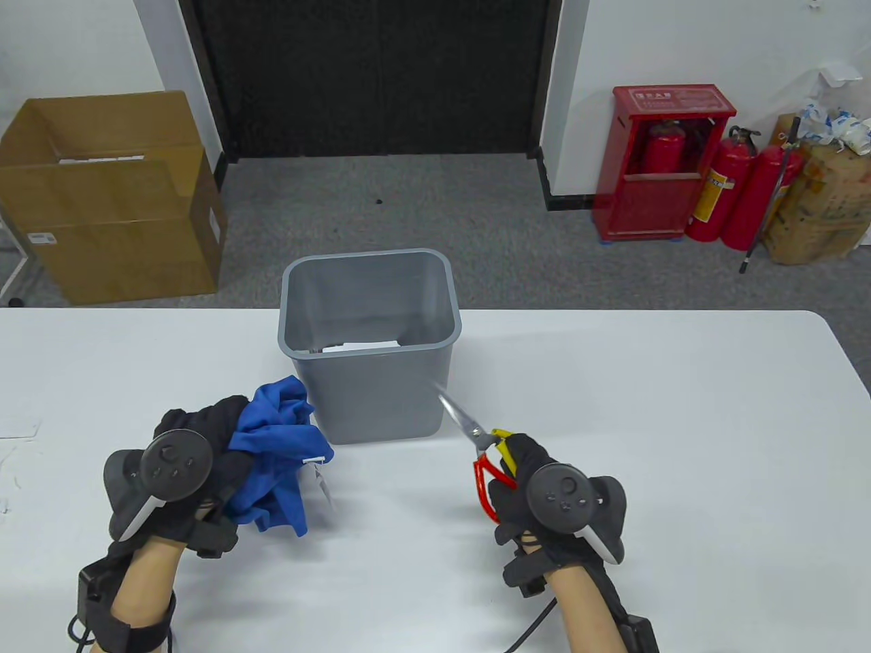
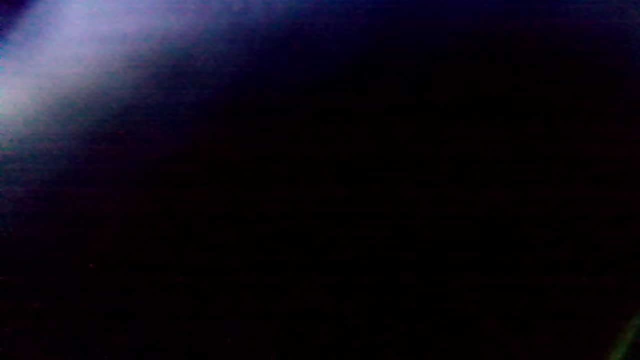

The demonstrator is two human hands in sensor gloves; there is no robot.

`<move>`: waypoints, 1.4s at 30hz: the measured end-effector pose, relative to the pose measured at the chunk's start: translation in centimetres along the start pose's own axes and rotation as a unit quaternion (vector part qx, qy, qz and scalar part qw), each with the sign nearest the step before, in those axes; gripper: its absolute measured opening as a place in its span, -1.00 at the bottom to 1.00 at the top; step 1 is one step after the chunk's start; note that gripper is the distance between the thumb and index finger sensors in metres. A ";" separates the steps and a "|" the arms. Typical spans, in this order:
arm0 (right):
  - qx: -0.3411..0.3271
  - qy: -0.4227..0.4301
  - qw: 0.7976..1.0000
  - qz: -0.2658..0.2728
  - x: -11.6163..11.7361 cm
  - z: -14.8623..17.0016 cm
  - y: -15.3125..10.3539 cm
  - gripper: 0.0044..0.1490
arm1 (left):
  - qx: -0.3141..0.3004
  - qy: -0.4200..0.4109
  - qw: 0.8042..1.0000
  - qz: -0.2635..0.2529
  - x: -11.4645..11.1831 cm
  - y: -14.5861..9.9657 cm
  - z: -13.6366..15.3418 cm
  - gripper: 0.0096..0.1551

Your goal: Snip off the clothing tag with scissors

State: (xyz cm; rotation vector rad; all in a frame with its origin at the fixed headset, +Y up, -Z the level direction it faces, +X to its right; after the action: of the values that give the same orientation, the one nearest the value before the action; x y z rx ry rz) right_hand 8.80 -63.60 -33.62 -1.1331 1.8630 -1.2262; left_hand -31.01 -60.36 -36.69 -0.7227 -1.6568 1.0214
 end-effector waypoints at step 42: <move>-0.074 -0.111 0.976 -0.171 6.8 -9.7 6.6 0.05 | 0.004 -0.007 1.000 0.004 0.0 0.1 0.6 -0.35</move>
State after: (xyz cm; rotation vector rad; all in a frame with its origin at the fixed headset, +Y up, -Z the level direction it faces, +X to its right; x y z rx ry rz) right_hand -4.39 -64.64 -36.47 -1.6540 1.6574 -1.0977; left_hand -31.53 -60.51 -36.86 -0.7197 -1.6623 1.0401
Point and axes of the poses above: the tracker on the back of each hand, its own z axis roughly to the little-finger side, its own y axis roughly from the wrist to the fingertips, x = y × z, the point moved 3 cm from there along y, roughly from the wrist to the fingertips, and after that the axes turned 8 degrees about -z, right-handed, at the moved point
